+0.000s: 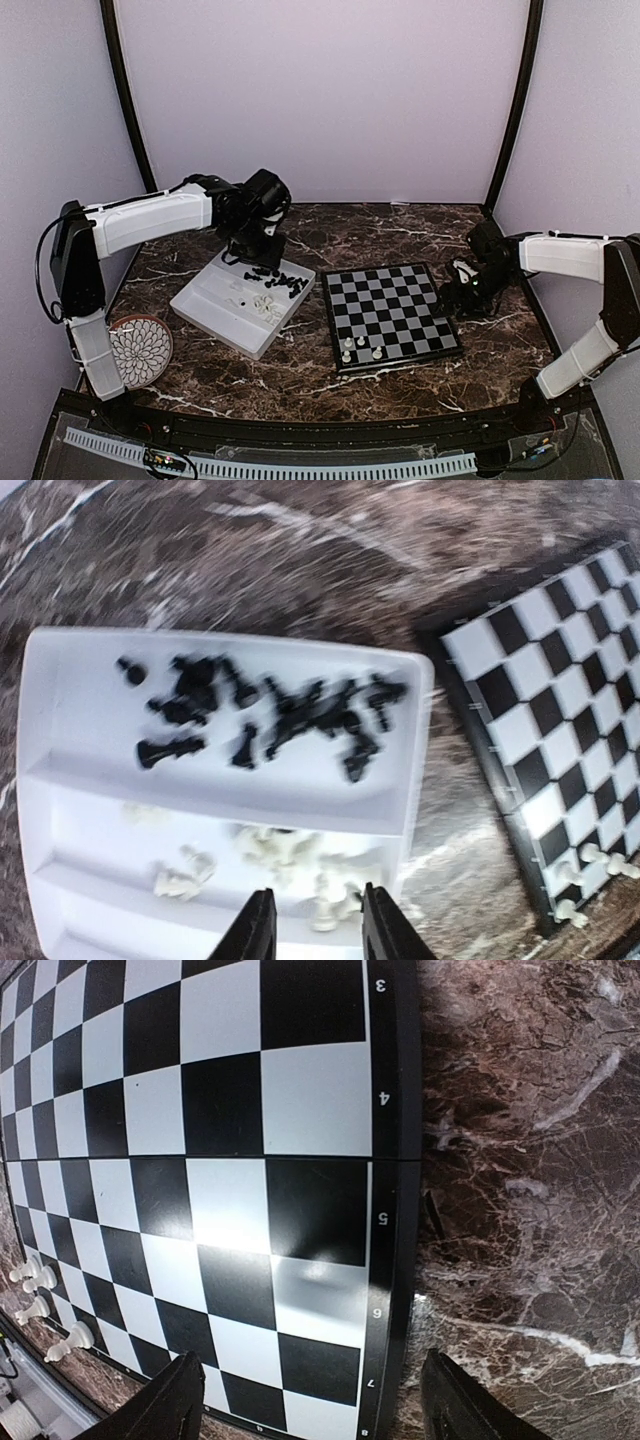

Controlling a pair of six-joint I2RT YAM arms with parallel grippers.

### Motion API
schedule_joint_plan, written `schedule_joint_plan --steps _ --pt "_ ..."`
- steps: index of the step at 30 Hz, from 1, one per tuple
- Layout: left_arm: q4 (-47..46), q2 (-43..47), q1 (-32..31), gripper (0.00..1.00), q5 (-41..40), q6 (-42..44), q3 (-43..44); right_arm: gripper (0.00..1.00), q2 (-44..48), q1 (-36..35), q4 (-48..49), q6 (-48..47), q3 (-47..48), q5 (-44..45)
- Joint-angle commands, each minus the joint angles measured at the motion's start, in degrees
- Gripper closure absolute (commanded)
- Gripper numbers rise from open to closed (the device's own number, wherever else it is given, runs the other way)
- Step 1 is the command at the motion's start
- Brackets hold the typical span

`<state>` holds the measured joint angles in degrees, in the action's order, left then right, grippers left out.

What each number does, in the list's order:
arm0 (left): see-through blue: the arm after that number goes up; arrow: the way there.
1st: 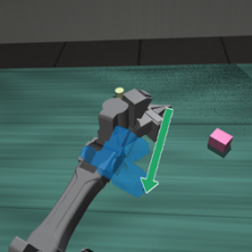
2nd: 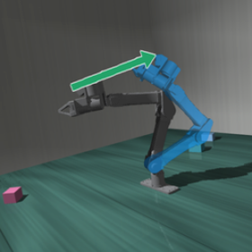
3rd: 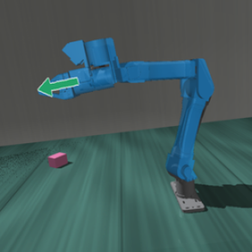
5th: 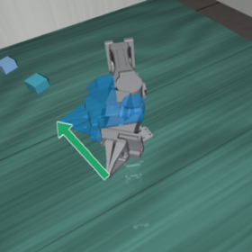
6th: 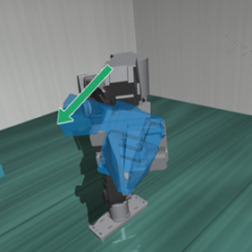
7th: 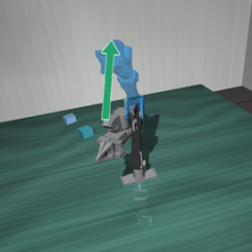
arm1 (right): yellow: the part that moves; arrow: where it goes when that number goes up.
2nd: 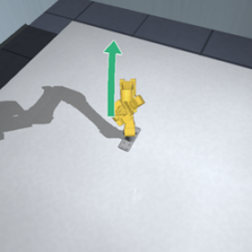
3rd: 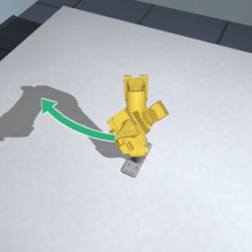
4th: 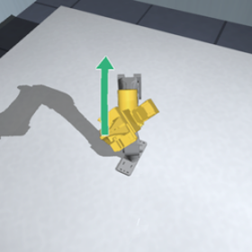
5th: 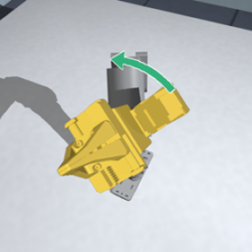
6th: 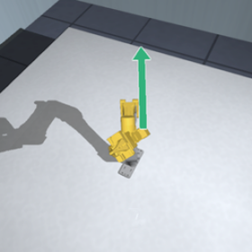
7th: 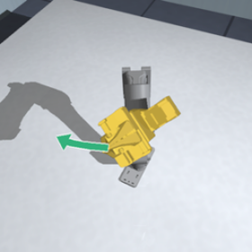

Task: Set up the chess pieces on the board
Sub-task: Pick up the pawn from the storage box.

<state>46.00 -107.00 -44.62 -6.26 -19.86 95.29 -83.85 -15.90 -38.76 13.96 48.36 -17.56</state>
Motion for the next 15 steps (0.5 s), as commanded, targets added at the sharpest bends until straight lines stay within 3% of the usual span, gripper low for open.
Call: schedule_joint_plan --steps 1,9,15 --pt "4.7 1.5 3.3 0.67 -3.8 -4.0 -6.5 0.24 0.5 -0.4 1.0 -0.3 -0.4 -0.6" --pt "4.5 0.6 10.8 0.59 -4.9 -4.6 -10.5 0.24 0.1 -0.4 0.8 -0.3 -0.4 -0.8" --pt "-0.1 -0.5 12.9 0.64 1.5 -0.1 -12.6 0.24 -0.1 -0.4 0.7 -0.4 -0.3 -0.8"
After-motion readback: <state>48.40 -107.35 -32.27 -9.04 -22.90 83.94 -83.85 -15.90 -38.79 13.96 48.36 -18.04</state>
